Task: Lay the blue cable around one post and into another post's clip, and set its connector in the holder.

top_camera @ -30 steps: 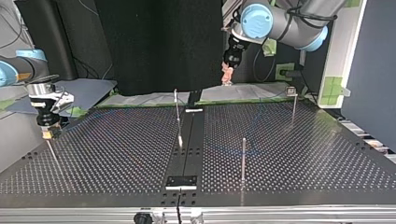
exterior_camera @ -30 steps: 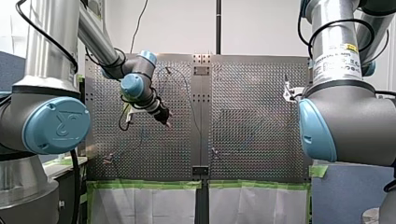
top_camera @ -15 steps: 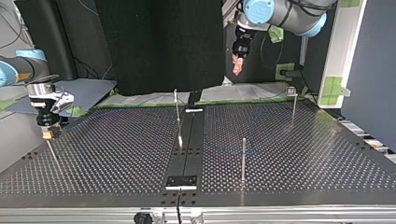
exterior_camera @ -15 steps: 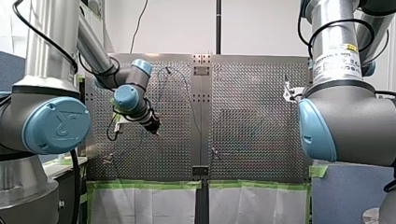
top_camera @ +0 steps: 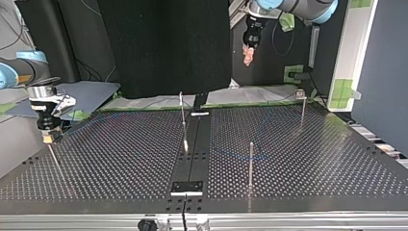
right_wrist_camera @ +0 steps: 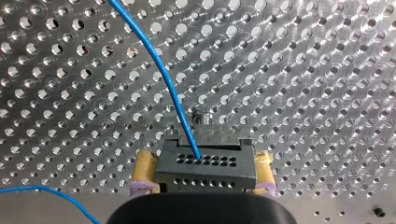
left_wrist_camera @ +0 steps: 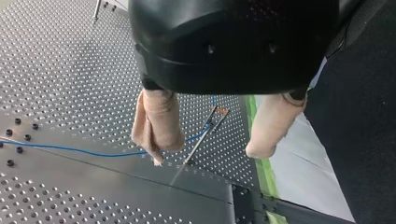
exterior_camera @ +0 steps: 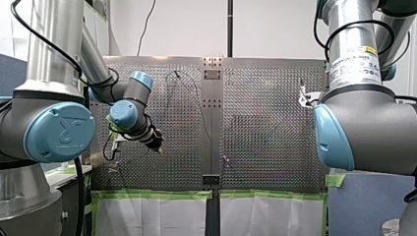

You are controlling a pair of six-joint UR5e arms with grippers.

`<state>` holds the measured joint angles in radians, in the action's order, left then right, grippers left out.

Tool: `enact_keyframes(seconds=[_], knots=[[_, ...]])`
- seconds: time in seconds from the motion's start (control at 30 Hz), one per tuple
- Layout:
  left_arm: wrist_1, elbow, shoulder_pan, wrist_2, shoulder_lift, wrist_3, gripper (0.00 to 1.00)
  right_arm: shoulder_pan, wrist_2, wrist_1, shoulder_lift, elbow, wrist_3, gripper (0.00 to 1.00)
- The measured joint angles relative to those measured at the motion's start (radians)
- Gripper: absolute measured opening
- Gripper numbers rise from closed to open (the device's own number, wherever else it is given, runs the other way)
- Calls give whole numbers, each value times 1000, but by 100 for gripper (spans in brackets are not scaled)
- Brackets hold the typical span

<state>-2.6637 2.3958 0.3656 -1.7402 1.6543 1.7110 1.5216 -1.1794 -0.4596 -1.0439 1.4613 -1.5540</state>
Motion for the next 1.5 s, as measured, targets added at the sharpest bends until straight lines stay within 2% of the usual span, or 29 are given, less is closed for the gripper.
enact_keyframes(seconds=[0.27,1.5], knots=[[86,63,0,0,0,2,100,-1,0,-2,0,0,-1,79],[456,67,-2,0,2,15,100,7,-2,2,0,-9,2,79]])
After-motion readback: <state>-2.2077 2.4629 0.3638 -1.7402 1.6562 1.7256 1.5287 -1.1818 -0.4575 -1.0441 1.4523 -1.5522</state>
